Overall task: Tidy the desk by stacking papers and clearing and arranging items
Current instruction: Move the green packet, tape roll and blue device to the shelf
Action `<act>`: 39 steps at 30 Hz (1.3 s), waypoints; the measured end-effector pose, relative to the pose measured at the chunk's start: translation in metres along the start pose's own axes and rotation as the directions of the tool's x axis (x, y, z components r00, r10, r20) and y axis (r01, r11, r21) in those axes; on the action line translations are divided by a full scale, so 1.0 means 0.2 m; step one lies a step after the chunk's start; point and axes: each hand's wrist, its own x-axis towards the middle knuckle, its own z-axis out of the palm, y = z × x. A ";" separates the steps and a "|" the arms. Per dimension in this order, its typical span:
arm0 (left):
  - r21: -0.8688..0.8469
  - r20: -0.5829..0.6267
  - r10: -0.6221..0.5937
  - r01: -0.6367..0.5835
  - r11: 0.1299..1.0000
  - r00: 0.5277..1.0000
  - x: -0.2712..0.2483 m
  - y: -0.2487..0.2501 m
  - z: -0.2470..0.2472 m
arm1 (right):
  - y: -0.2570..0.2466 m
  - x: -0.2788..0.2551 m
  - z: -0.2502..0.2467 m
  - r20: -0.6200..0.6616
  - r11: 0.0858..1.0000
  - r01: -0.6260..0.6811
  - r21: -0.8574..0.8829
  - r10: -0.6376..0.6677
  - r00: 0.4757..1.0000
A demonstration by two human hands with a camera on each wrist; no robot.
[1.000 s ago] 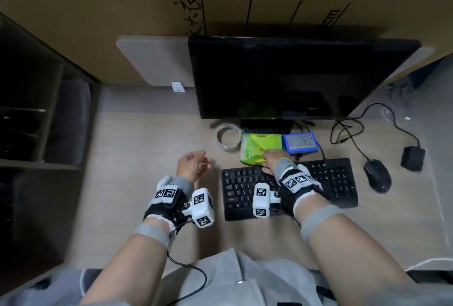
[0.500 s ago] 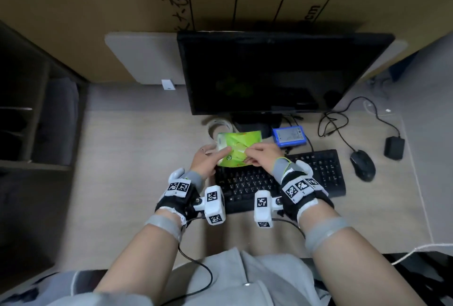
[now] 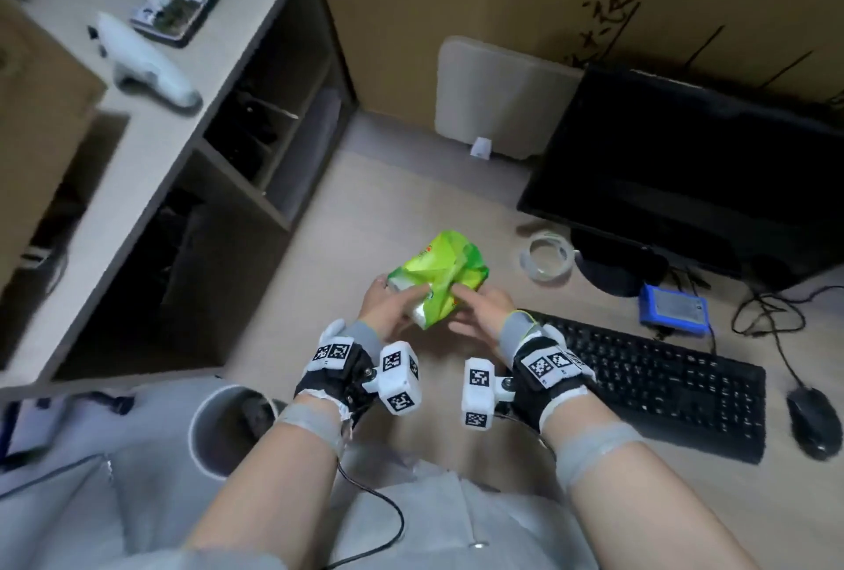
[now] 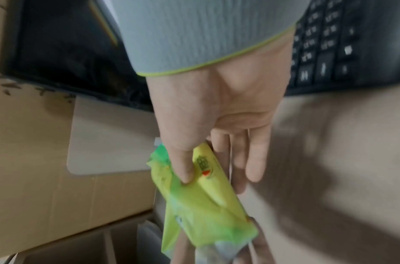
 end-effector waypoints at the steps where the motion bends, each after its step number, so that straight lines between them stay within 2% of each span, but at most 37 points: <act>1: -0.005 -0.029 -0.003 0.003 1.000 1.000 -0.01 -0.03 -0.10 | 0.02 0.02 0.10 0.021 1.000 0.009 0.002 -0.009 1.000; 3: -0.015 -0.061 -0.040 0.039 0.999 0.997 -0.03 -0.10 -0.23 | 0.06 0.06 0.22 0.042 1.000 0.014 0.005 -0.014 0.999; 5: -0.083 -0.158 -0.065 0.052 0.995 0.985 -0.05 -0.19 -0.40 | 0.11 0.08 0.36 0.071 0.999 -0.019 -0.034 0.021 0.997; 8: -0.234 -0.359 -0.168 0.086 0.968 0.918 -0.12 -0.31 -0.70 | 0.23 0.12 0.56 0.071 0.982 -0.071 -0.173 0.084 0.994; 11: -0.414 -0.416 -0.263 0.076 0.907 0.870 -0.18 -0.41 -0.93 | 0.31 0.11 0.71 0.101 0.956 -0.086 -0.279 0.118 0.988; 15: -0.490 -0.409 -0.249 0.019 0.872 0.878 -0.22 -0.42 -1.13 | 0.30 0.14 0.98 0.113 0.920 -0.072 -0.385 0.124 0.986; 21: -0.501 -0.453 -0.224 -0.038 0.865 0.863 -0.17 -0.38 -1.33 | 0.12 0.31 1.43 0.151 0.888 0.035 -0.459 0.039 0.988; 24: -0.508 -0.446 -0.230 -0.033 0.861 0.865 -0.11 -0.38 -1.37 | 0.11 0.41 1.52 0.110 0.779 0.020 -0.626 0.063 0.992; 26: -0.506 -0.428 -0.228 -0.023 0.862 0.874 -0.07 -0.35 -1.35 | 0.13 0.46 1.53 0.136 0.802 0.009 -0.598 0.090 0.987; 28: -0.497 -0.368 -0.204 -0.006 0.868 0.907 -0.04 -0.32 -1.31 | 0.15 0.47 1.52 0.169 0.868 0.020 -0.497 0.074 0.983; 30: -0.477 -0.335 -0.201 0.018 0.879 0.921 -0.01 -0.29 -1.28 | 0.14 0.51 1.52 0.212 0.885 0.043 -0.463 0.063 0.975; 34: -0.460 -0.349 -0.206 0.024 0.887 0.914 0.04 -0.24 -1.29 | 0.02 0.54 1.59 0.249 0.943 0.057 -0.327 0.028 0.968; 37: -0.479 -0.355 -0.234 0.039 0.877 0.905 0.05 -0.22 -1.34 | -0.01 0.57 1.67 0.207 0.973 0.035 -0.229 0.013 0.978; 39: -0.493 -0.342 -0.244 0.048 0.869 0.908 0.05 -0.23 -1.36 | 0.00 0.59 1.70 0.213 0.952 0.063 -0.301 0.003 0.977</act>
